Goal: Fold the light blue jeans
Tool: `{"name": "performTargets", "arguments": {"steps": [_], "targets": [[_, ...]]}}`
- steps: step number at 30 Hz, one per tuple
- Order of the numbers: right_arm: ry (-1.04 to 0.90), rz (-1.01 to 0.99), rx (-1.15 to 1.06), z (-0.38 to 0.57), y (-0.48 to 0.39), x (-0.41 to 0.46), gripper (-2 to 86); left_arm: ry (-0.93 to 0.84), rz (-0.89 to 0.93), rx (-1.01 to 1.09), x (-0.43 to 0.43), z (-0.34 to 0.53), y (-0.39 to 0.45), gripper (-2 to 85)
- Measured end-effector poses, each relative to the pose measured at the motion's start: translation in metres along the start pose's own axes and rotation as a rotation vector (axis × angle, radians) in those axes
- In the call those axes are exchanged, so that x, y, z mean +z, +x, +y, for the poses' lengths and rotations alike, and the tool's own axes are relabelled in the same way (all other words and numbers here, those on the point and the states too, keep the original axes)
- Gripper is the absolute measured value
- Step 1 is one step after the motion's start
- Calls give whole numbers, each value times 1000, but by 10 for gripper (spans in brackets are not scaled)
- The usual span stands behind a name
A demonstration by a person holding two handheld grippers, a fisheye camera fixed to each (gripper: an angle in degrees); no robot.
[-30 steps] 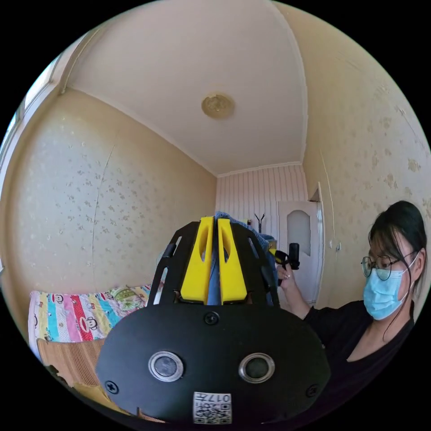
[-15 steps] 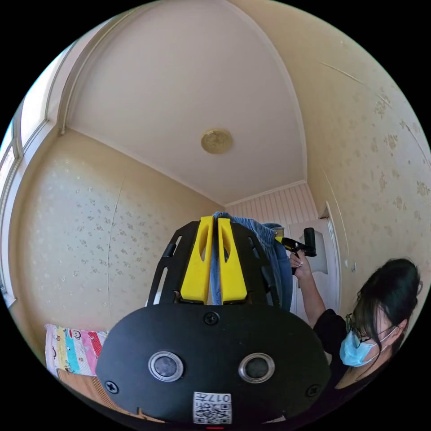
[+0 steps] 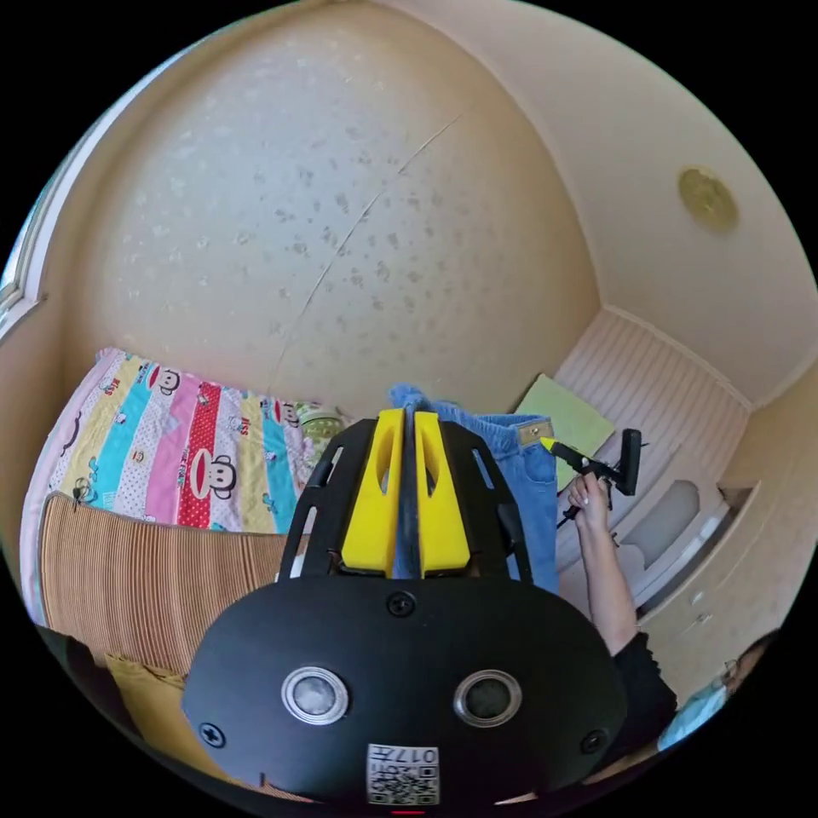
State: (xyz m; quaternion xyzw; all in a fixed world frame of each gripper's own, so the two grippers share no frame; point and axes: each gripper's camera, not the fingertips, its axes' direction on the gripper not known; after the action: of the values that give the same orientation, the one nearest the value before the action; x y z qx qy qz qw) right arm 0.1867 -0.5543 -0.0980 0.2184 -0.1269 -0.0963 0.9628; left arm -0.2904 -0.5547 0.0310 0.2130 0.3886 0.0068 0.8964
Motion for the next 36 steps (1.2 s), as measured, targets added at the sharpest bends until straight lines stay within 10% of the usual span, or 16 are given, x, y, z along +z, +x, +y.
{"name": "performTargets", "arguments": {"steps": [4, 11, 18, 26, 30, 36], "targets": [[-66, 184, 142, 62, 15, 120, 30, -157, -66, -45, 82, 66, -80, 37], [-530, -174, 9, 315, 25, 287, 12, -604, -121, 36, 120, 306, -159, 51], [-559, -555, 26, 490, -45, 236, 45, -676, -74, 47, 33, 482, -111, 61], [-709, -660, -170, 548, -210, 239, 120, -521, -466, -263, -45, 565, -82, 79], [-754, -451, -222, 563, -234, 250, 62, -595, -432, -279, -34, 579, -80, 67], [-780, -690, -80, 589, -195, 187, 21, -670, -236, -237, -65, 594, -43, 3]]}}
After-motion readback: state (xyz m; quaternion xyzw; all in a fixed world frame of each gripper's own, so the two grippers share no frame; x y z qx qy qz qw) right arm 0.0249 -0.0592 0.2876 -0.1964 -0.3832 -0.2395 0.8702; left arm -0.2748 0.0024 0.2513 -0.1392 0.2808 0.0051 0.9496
